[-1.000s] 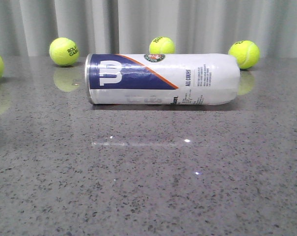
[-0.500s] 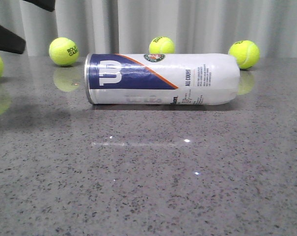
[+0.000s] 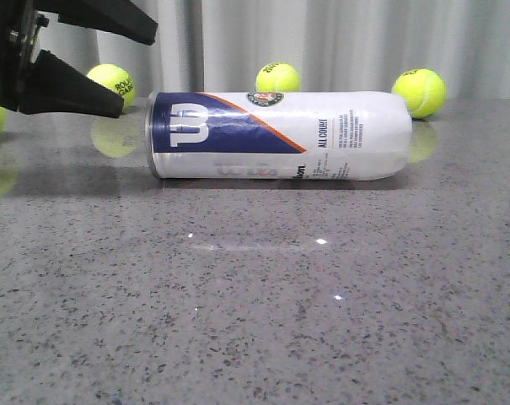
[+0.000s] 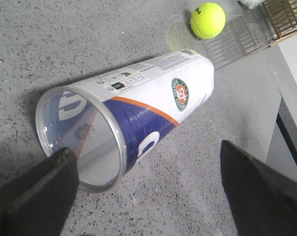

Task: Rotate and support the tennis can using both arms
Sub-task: 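Lower the left gripper onto the open end of the can and grasp it, then lift the can with the left gripper and swing it toward the left arm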

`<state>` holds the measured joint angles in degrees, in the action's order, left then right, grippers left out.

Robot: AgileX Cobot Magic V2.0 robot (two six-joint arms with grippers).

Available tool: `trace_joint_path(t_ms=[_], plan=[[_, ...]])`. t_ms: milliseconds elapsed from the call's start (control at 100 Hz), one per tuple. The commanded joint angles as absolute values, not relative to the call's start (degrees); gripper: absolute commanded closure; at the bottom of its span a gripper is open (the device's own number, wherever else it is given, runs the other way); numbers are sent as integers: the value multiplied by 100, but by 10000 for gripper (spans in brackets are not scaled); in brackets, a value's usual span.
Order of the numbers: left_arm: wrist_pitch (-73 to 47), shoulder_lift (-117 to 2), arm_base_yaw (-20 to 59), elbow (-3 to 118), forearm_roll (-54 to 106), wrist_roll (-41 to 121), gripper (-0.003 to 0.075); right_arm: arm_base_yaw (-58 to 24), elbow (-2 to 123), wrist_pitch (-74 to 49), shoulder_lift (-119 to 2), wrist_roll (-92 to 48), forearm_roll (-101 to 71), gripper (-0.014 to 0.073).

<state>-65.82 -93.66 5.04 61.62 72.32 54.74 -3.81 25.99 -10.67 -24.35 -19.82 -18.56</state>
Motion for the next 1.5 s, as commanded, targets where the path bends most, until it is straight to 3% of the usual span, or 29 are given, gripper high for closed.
trace_joint_path(t_ms=[0,610,690,880,1160,1490], plan=[[-6898,-9332,550,6382,7672,5508,153,-345,2745,-668,-2441,-1980,-1912,662],[-7081,-10153,1244,6391,8675,5985,176,-345,2745,-668,-2441,-1980,-1912,662],[-7081,-10180,1244,6391,8689,5985,282,-345,2745,-668,-2441,-1980,-1912,662],[-7118,-10180,1244,6391,8759,6047,745,-345,2745,-668,-2441,-1980,-1912,662],[-7327,-9773,1244,6391,8803,6124,741,-345,2745,-668,-2441,-1980,-1912,662],[-7249,-7748,1126,6408,7829,5877,741,-345,2745,-668,-2441,-1980,-1912,662]])
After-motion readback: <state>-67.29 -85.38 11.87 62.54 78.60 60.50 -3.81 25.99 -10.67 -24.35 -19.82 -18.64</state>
